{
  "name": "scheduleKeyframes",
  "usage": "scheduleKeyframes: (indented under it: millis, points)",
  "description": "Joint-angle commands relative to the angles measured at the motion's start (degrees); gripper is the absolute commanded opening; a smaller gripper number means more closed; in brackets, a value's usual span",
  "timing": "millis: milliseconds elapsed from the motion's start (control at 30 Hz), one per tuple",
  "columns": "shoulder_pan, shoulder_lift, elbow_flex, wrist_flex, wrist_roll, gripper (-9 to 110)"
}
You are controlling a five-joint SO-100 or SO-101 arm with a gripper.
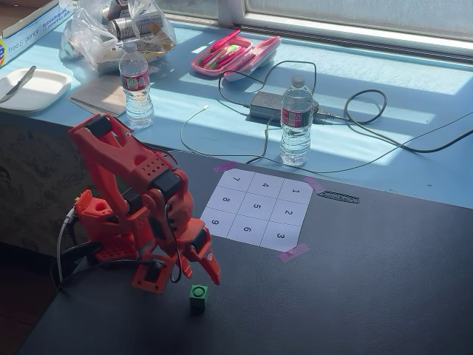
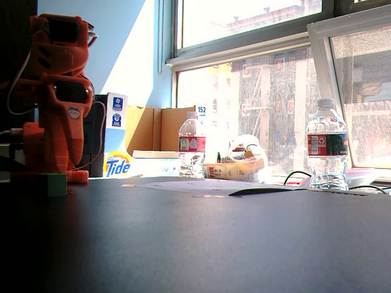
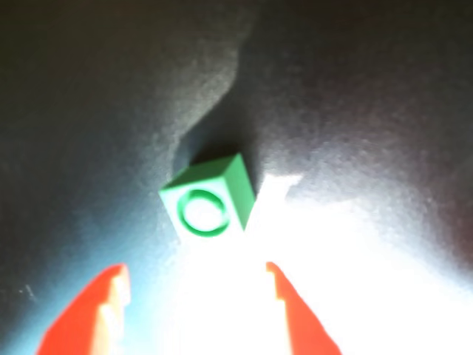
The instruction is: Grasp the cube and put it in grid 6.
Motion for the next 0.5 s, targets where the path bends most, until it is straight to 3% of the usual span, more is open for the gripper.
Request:
scheduleKeyframes:
  millis: [0, 467]
  points:
    - [-0.2, -1.1, -3.1, 0.3, 0.2, 31]
    - [1.4, -5.2, -5.5, 2.5, -2.6, 31]
